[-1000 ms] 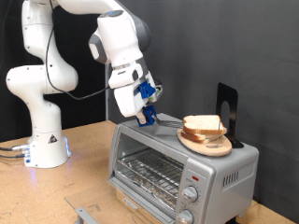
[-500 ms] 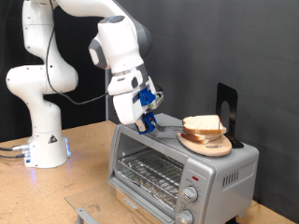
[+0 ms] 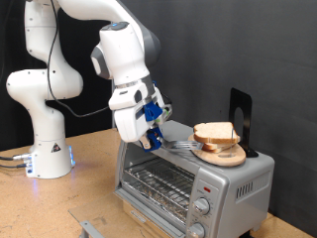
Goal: Make a piece of toast with the oven
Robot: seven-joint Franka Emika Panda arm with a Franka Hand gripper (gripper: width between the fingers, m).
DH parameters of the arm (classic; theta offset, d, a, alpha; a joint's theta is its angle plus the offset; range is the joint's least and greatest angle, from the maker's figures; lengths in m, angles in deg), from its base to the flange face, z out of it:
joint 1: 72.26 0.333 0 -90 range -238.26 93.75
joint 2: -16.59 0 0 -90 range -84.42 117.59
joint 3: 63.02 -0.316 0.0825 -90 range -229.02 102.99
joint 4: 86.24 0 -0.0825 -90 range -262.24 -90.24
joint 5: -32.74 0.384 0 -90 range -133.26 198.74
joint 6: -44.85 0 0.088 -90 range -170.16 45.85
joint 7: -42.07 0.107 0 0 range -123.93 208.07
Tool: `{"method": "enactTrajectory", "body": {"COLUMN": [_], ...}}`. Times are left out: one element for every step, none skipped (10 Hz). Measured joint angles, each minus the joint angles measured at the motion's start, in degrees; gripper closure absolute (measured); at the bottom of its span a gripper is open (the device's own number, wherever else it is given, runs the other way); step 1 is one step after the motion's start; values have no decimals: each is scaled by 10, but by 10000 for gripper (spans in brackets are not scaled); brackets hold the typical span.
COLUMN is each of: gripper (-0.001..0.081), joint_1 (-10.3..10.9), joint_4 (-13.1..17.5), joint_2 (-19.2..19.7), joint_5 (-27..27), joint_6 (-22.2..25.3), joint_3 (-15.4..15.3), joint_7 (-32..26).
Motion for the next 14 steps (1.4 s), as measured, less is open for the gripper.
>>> {"method": "enactTrajectory", "body": {"gripper": [406, 406, 406, 406, 406, 406, 406, 406, 406, 406, 406, 406, 406, 406], "joint_1": [-2, -2, -1, -1, 0, 1, 1, 0, 0, 0, 0, 0, 0, 0], "joint_4": [5, 8, 11, 13, 11, 6, -2, -14, -28, -40, -49, -55, -60, -64], "joint_2": [9, 14, 15, 12, 2, -14, -32, -49, -65, -77, -86, -93, -99, -104], "joint_5": [-1, 1, 12, 36, 68, 84, 85, 82, 80, 80, 80, 80, 81, 81], "joint_6": [-1, -2, -2, -3, -3, 6, 21, 34, 40, 42, 42, 42, 42, 42], "joint_3": [1, 1, 1, 1, 1, 3, 5, 5, 5, 5, 5, 5, 5, 6], "joint_7": [-2, -8, -26, -53, -85, -104, -108, -108, -108, -107, -107, -106, -106, -106]}}
